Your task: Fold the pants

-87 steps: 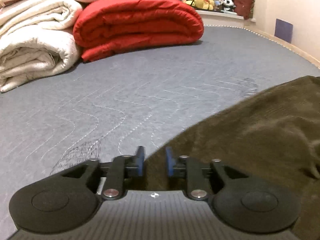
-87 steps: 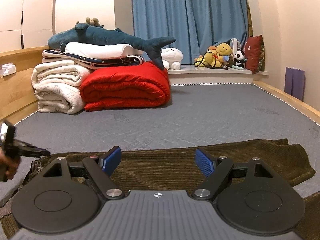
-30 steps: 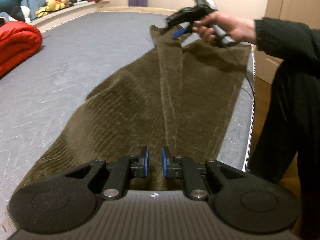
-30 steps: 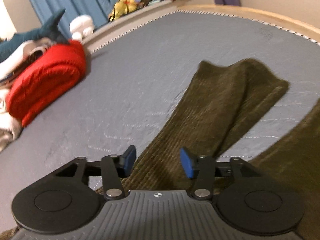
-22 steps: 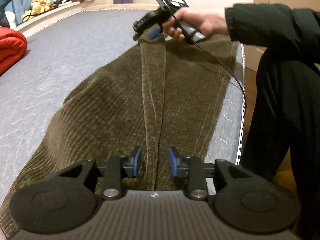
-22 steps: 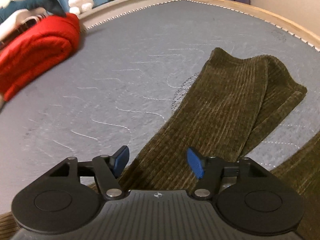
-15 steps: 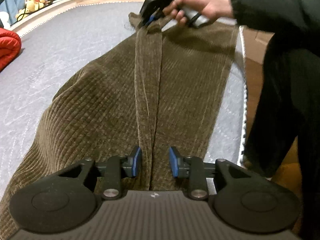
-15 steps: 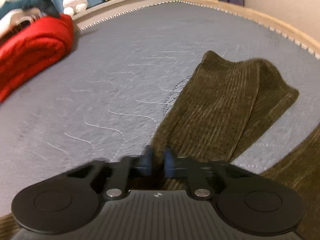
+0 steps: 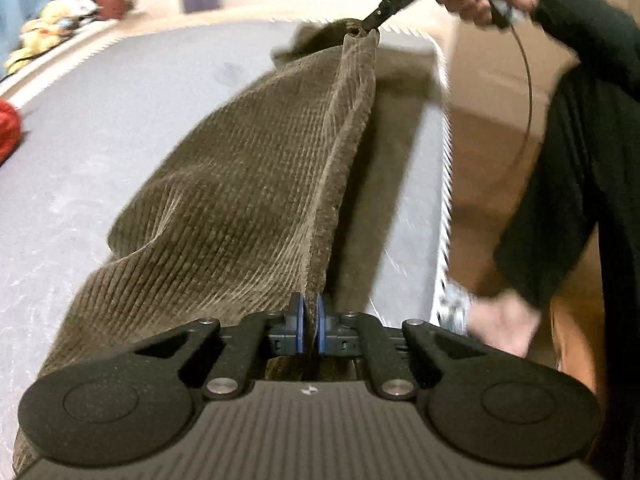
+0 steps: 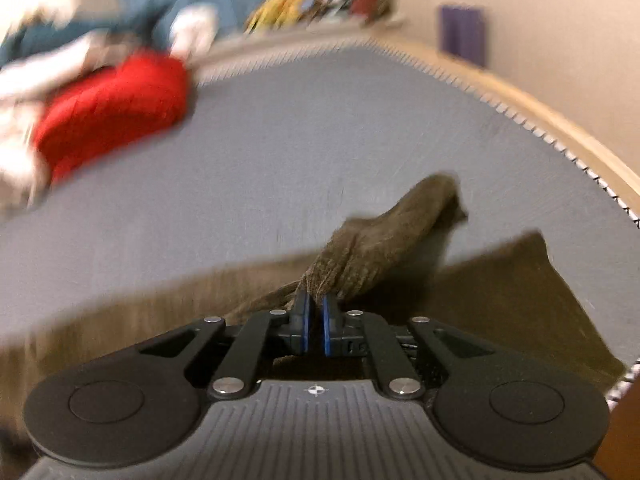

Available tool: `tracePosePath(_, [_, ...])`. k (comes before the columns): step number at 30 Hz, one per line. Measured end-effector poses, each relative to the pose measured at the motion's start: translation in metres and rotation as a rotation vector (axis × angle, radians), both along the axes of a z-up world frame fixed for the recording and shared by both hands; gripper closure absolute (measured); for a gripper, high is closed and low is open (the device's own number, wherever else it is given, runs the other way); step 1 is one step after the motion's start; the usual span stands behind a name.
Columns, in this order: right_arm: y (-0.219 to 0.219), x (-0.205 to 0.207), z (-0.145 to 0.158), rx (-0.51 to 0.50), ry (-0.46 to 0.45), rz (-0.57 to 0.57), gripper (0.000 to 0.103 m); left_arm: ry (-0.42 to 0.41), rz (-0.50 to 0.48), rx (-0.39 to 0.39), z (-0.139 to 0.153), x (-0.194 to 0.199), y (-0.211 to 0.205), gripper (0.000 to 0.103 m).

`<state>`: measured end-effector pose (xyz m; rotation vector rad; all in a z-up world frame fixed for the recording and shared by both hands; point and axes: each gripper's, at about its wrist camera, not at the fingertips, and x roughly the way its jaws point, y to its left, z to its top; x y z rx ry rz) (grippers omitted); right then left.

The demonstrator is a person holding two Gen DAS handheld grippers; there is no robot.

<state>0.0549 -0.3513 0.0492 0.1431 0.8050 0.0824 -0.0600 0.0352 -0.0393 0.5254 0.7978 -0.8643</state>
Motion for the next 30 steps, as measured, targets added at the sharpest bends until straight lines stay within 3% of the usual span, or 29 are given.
tracePosePath(2, [-0.005, -0.006, -0.020, -0.035, 0.120, 0.072, 0.095, 0.023, -0.019, 0.028, -0.007, -0.002, -0.003, 0.095])
tracePosePath(4, [-0.014, -0.009, -0.036, -0.072, 0.168, 0.048, 0.094, 0.030, -0.013, 0.013, -0.006, -0.001, -0.002, 0.095])
tracePosePath(6, [-0.022, -0.011, -0.031, -0.091, 0.131, 0.024, 0.090, 0.030, 0.013, -0.044, 0.003, 0.004, 0.005, 0.091])
tracePosePath(8, [-0.030, -0.014, -0.013, -0.055, 0.027, -0.006, 0.079, 0.019, 0.048, -0.115, 0.015, 0.010, 0.011, 0.086])
tracePosePath(10, [-0.034, -0.009, 0.001, -0.026, -0.079, -0.056, 0.049, 0.012, 0.089, -0.166, 0.022, 0.016, 0.013, 0.086])
tracePosePath(12, [-0.033, 0.001, 0.003, -0.016, -0.129, -0.082, 0.048, 0.006, 0.149, -0.191, 0.022, 0.024, 0.014, 0.086])
tracePosePath(17, [-0.014, 0.049, -0.031, -0.083, -0.099, -0.089, 0.048, -0.017, 0.324, -0.168, 0.015, 0.050, 0.023, 0.086])
tracePosePath(21, [-0.006, 0.095, -0.071, -0.167, -0.031, -0.125, 0.034, -0.020, 0.413, -0.167, 0.015, 0.065, 0.038, 0.086])
tracePosePath(26, [0.004, 0.117, -0.105, -0.283, 0.035, -0.083, 0.037, -0.022, 0.477, -0.179, 0.016, 0.076, 0.053, 0.086])
tracePosePath(27, [0.004, 0.118, -0.107, -0.294, 0.043, -0.079, 0.047, -0.024, 0.483, -0.181, 0.017, 0.079, 0.053, 0.086])
tracePosePath(28, [0.003, 0.119, -0.107, -0.303, 0.047, -0.081, 0.067, -0.027, 0.485, -0.181, 0.018, 0.080, 0.051, 0.086])
tracePosePath(29, [0.000, 0.118, -0.104, -0.308, 0.047, -0.087, 0.078, -0.030, 0.486, -0.185, 0.019, 0.082, 0.049, 0.086])
tracePosePath(30, [-0.006, 0.116, -0.097, -0.293, 0.039, -0.095, 0.096, -0.031, 0.485, -0.189, 0.020, 0.083, 0.047, 0.086])
